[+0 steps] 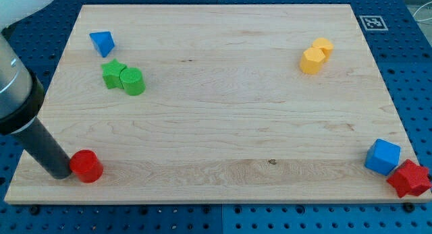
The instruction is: Slide the red circle towards the bottom center
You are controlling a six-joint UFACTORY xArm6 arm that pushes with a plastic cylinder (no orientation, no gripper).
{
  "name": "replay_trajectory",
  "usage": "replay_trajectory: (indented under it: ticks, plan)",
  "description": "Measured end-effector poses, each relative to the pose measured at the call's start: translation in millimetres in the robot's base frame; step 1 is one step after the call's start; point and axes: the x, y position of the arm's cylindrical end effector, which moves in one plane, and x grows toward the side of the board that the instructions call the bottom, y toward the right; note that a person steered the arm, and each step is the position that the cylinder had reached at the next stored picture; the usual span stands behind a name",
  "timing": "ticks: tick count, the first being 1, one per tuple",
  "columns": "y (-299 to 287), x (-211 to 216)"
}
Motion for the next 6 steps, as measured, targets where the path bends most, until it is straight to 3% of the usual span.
replay_trajectory:
  ticks: [6]
  plan:
    - [60.4, 0.1]
